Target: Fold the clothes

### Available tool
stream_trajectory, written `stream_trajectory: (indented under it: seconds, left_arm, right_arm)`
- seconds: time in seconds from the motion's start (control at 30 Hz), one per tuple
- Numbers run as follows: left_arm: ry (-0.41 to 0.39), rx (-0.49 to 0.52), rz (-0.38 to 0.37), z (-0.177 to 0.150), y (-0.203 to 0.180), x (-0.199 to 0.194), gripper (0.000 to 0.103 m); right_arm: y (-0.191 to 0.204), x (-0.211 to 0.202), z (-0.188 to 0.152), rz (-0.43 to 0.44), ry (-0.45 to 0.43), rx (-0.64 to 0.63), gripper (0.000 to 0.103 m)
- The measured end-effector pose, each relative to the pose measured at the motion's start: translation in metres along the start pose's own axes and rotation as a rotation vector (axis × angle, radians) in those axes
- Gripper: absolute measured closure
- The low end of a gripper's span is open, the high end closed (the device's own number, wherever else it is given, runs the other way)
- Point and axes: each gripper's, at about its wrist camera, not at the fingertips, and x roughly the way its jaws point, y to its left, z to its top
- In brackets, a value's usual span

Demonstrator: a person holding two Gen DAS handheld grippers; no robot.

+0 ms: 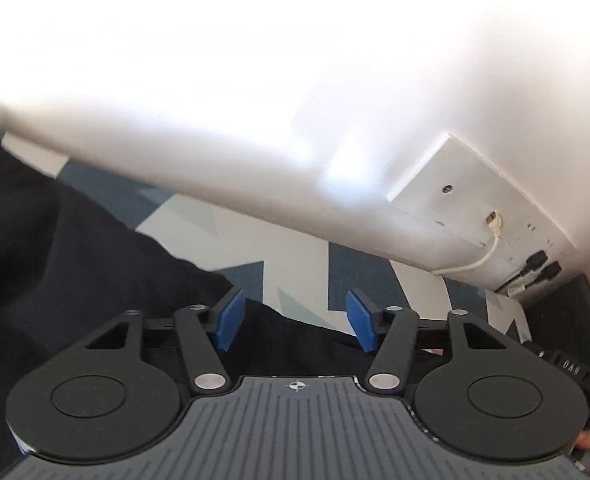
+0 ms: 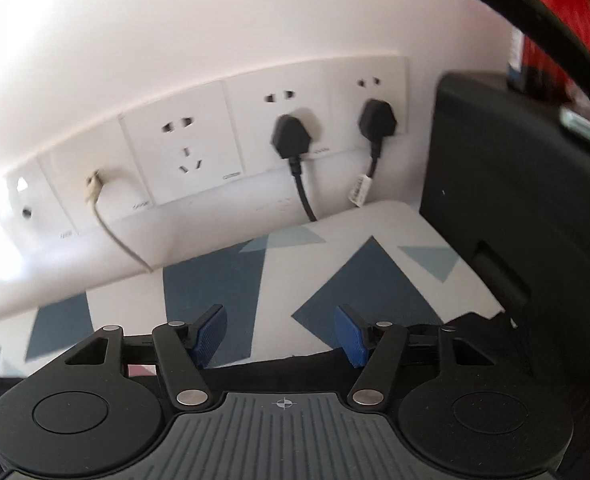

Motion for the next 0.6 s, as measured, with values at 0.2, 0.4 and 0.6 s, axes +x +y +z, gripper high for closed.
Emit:
stream_trajectory:
  seconds: [0.2, 0.4, 0.6]
  left_arm:
    - [0.067, 0.275, -0.020, -0.038, -0.027, -0.005, 0.045]
    - [0.103, 0.483, 0.066, -0.057, -0.055, 0.029, 0.045]
    - [-0.025, 0.421, 0.288, -0.030, -0.026, 0.047, 0.045]
  right_arm:
    - [-0.019, -0.012, -0.024, -0.051, 0.036, -0.096, 0.043]
    - [-0.029, -0.012, -0.045, -0.104, 0.055, -0.162, 0.042]
    - [-0.043, -0.005, -0.045, -0.199, 0.003, -0.142, 0.047]
